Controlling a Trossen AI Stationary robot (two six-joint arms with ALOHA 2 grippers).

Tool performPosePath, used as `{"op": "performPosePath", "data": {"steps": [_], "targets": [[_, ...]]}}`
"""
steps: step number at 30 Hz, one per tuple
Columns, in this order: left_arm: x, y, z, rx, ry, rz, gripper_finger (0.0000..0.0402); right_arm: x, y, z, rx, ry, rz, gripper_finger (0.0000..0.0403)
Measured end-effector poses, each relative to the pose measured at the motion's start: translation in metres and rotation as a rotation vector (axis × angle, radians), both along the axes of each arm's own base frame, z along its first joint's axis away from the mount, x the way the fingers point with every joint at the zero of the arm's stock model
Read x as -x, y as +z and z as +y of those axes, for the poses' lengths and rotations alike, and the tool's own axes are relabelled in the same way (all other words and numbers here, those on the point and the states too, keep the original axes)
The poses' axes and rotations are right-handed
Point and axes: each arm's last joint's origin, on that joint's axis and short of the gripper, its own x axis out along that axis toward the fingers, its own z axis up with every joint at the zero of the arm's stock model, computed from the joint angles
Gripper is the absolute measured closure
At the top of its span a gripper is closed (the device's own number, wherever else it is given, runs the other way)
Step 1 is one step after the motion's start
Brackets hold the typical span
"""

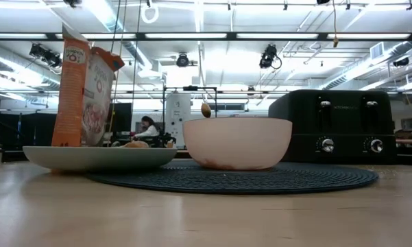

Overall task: Arrange a breakfast setting
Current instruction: Put the yellow cup on the top right of the orange bowl

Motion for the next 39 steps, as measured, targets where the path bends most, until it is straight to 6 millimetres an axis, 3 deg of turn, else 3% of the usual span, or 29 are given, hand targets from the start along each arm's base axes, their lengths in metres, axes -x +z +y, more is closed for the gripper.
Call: {"op": "performPosePath", "data": {"steps": [4,10,14,20,23,33,39], "targets": [[0.025,0.018,-0.028,0.067,0.074,-0.013,0.0272,-0.004,0.0,-0.006,0.007,-0.023,0.0,0.0131],[0.065,0.017,-0.068,0.195,0.267,0.045,0.0157,-0.007,0.0,-0.011,0.012,-0.043,0.001,0.012],[0.091,0.019,-0.091,0.272,0.386,0.059,0.0111,-0.009,0.0,-0.013,0.037,-0.01,0.008,0.0119],[0.135,0.017,-0.121,0.353,0.499,0.173,0.0104,-0.01,0.0,-0.014,0.047,0.015,0.011,0.0121],[0.147,0.013,-0.129,0.339,0.537,0.182,0.0104,-0.01,0.0,-0.014,0.059,0.017,0.012,0.0121],[0.134,-0.018,-0.149,0.249,0.536,0.222,0.0108,-0.013,0.0,-0.019,0.069,-0.003,0.014,0.0121],[0.132,-0.029,-0.157,0.225,0.539,0.229,0.0158,-0.012,0.0,-0.018,0.043,0.001,0.011,0.0121]]}}
